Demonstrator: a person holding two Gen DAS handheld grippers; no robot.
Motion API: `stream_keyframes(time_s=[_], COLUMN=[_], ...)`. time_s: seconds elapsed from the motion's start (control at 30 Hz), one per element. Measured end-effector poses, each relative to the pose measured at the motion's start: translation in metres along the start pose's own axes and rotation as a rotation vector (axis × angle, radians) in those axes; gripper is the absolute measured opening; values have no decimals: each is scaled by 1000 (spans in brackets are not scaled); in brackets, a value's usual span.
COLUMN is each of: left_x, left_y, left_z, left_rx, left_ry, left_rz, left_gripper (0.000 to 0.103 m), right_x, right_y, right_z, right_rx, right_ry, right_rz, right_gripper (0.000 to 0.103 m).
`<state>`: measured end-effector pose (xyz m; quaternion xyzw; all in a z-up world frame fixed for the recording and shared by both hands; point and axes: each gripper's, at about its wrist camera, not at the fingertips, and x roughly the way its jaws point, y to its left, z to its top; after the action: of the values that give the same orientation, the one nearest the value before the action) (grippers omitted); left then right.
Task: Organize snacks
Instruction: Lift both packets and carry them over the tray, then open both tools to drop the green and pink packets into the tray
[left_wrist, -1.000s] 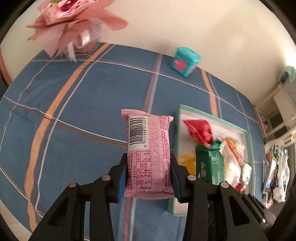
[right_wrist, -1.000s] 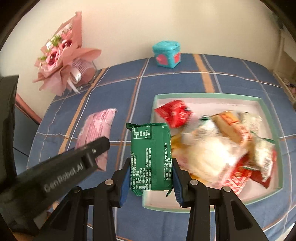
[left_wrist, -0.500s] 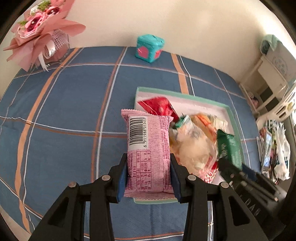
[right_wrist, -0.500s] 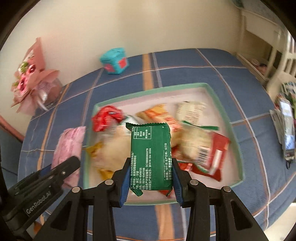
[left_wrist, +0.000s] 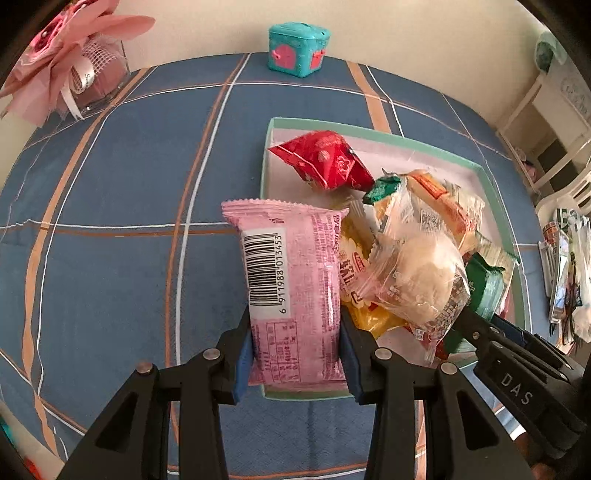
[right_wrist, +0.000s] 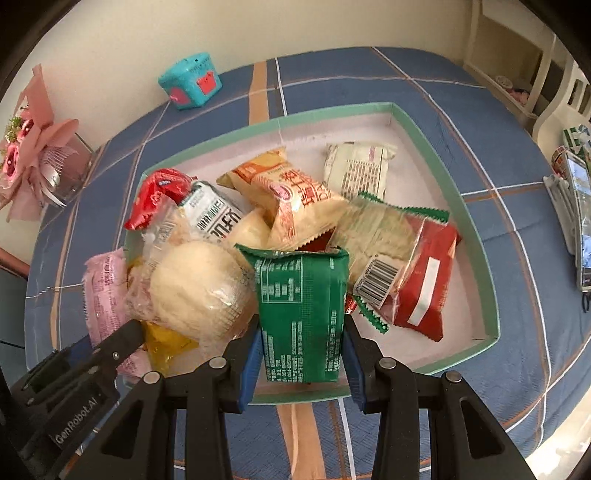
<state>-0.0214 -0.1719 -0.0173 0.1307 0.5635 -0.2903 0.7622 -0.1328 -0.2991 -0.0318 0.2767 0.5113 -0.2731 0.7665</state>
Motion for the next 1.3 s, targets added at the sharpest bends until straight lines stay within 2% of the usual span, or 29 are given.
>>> stream_keyframes(time_s=[0.17,0.57,0.63,0.87,0.93,1.23,1.3], left_x=[2,20,20,9,2,-17,-23], left_y=[-7,-3,-3,-2,-3,7,11], left_z=[0,2,3,7,7,9,5], left_rx=[33,-4,-12,-41,-34,-51,-53], left_ry=[-12,34,38,32,10,-41,-56], left_rz=[24,-31,-40,-124,-105,-52,-35], left_gripper=[43,42,43,65,73,82,88], right_x=[1,5,5,-3,-5,-14,-17], right_y=[0,1,2,0,0,-3,-2], right_z=[1,6,7,10,9,8,7], right_rx=[-4,3,1,8,10,19,13], right_ry=[-1,8,7,-14,-18,-36,-43], right_rz=[-5,-12,-14,-16,-17,-20,-22], right_gripper=[42,43,48,58,61,81,85])
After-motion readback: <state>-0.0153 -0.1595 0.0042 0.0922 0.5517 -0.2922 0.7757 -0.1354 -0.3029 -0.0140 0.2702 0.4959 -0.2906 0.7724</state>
